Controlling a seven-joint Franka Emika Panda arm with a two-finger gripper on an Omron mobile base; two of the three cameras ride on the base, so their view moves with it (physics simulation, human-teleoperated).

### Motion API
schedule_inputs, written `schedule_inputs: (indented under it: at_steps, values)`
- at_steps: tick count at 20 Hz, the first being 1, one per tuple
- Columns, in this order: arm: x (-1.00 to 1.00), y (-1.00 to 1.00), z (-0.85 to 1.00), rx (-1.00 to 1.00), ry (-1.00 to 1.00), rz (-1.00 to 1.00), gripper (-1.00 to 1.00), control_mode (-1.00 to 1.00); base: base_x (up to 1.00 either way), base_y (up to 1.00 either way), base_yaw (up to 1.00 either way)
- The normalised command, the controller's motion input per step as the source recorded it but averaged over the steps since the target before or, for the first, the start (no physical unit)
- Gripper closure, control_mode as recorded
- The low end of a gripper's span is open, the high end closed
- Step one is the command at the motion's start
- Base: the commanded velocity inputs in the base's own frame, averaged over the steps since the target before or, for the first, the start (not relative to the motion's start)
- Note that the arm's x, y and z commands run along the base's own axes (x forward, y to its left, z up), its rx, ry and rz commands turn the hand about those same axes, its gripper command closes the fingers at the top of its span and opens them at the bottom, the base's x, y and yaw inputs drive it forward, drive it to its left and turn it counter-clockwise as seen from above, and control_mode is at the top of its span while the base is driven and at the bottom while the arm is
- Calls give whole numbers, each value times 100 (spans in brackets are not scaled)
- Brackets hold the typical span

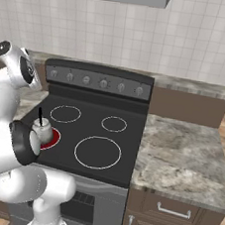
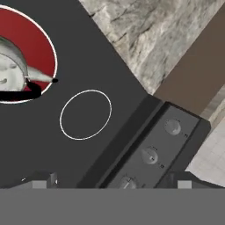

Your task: Lower the heat of the kettle.

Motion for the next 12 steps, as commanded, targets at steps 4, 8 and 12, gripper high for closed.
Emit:
schedule_inputs:
  at_steps: [4, 8, 12]
  values:
    - [23, 9, -3, -15, -5, 14, -100, -100, 0, 0, 0]
    - [31, 27, -3, -13, 0, 6, -100, -100, 0, 0, 0]
    - [31, 35, -5, -12, 0, 5, -100, -100, 0, 0, 0]
